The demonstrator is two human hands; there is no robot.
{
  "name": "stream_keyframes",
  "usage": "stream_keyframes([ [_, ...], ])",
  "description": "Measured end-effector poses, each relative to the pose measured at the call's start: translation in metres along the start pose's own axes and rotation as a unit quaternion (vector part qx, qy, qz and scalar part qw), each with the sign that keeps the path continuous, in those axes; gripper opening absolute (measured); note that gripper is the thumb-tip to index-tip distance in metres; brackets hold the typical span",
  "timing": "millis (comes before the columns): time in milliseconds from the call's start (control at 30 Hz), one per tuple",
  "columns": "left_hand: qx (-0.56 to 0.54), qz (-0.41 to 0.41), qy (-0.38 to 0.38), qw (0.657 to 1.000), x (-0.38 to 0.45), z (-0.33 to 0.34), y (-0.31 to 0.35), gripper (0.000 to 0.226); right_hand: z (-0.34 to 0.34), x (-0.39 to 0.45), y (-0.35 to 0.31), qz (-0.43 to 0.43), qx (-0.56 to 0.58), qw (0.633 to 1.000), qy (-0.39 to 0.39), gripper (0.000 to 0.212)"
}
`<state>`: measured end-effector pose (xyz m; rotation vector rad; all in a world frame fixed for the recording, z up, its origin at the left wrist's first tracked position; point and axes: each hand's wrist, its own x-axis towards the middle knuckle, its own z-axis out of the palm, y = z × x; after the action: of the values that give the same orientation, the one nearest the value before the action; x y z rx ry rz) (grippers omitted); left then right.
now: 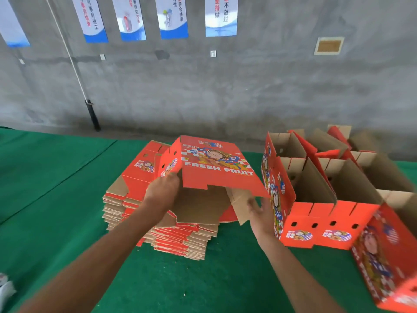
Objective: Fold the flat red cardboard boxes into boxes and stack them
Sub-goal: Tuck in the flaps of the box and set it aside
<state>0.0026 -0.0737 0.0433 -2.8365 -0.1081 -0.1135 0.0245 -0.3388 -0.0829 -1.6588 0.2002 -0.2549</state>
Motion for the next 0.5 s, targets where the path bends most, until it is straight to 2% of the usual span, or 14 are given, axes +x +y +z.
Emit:
stream_keyframes([
  [100, -0.117, -0.023, 0.057, 0.991, -0.022, -0.048, -0.018, 0.02, -0.023, -0.007, -0.05, -0.07, -0.081, 0.994, -0.022, 0.011],
  [233, -0.285, -0.039, 0.109, 0.951, -0.067, -0.106, -0.046, 0.024, -0.101, -0.036, -0.129, -0.189, -0.139, 0.97, -0.065, 0.018],
  [300, -0.341, -0.009, 0.108, 0.934, -0.09, -0.13, -0.053, 0.026, -0.146, -0.057, -0.172, -0.222, -0.193, 0.951, -0.099, 0.021],
  [433, -0.411, 0.075, 0.052, 0.907, -0.121, -0.166, -0.036, 0.029, -0.227, -0.092, -0.231, -0.218, -0.281, 0.925, -0.136, 0.024],
  [467, -0.412, 0.087, 0.026, 0.906, -0.123, -0.173, -0.028, 0.029, -0.245, -0.099, -0.239, -0.193, -0.275, 0.93, -0.147, 0.025],
  [500, -0.398, 0.1, 0.005, 0.912, -0.123, -0.179, -0.02, 0.028, -0.261, -0.105, -0.246, -0.159, -0.261, 0.94, -0.151, 0.037],
])
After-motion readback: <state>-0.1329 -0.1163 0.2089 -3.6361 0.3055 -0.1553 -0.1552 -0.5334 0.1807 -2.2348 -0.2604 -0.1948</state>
